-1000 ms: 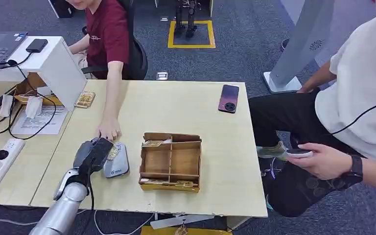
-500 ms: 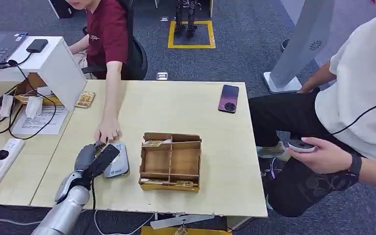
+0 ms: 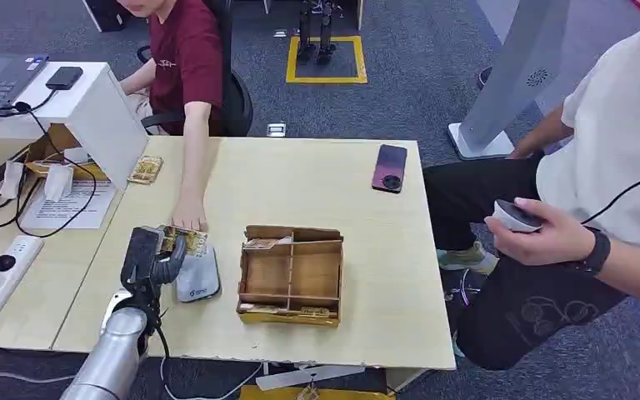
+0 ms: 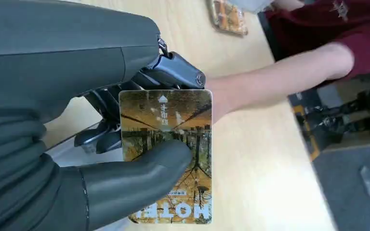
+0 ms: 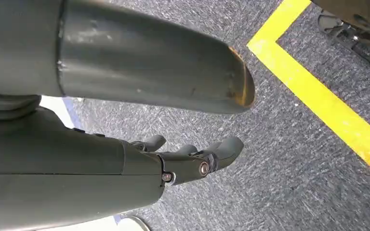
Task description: Pass the card to the sensor for recognition and then transmit it.
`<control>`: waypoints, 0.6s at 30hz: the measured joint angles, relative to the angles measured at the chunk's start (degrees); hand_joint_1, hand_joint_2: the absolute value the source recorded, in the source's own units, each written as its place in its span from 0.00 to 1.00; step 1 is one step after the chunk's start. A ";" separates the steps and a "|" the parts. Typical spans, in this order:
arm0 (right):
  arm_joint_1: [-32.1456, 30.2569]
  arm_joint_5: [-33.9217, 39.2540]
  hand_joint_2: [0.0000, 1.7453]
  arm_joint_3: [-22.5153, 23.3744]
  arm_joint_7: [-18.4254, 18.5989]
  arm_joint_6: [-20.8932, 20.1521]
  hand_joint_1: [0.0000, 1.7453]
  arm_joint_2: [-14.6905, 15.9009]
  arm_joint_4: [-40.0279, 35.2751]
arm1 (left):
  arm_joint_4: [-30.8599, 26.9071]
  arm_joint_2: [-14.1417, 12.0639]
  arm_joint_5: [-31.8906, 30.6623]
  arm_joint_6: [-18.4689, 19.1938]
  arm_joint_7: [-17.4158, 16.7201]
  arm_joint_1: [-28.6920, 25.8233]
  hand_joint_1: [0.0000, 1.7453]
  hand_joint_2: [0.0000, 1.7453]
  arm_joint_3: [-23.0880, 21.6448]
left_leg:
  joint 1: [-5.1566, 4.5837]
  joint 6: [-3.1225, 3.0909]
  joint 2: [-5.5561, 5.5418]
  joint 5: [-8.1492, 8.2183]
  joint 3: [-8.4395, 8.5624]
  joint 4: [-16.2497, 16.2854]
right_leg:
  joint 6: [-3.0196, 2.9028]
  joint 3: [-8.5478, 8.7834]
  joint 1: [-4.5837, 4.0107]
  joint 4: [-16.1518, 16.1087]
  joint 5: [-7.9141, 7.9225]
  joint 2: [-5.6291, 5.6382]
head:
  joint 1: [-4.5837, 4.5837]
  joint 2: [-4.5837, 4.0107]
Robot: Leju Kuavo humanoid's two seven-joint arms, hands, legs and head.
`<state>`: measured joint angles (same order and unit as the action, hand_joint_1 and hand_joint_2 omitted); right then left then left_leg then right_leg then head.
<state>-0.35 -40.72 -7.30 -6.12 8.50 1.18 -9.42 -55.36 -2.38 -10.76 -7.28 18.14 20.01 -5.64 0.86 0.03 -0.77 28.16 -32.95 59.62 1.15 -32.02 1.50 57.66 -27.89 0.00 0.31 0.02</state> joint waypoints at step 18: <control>0.71 -3.91 0.00 -0.06 -0.28 -1.72 0.00 0.00 0.00 | -1.35 1.05 -9.32 -23.64 9.76 9.10 1.00 1.00 2.34 | 0.01 -0.02 -0.03 -0.04 -0.06 0.00 | 0.00 -0.04 -0.01 0.01 0.02 -0.03 | 0.00 0.00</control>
<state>0.35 -44.63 -7.37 -6.40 6.78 1.18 -9.42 -56.71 -1.33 -20.08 -30.92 27.90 29.11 -3.30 0.87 0.01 -0.81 28.12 -33.01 59.62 1.14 -32.06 1.49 57.67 -27.86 -0.03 0.31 0.02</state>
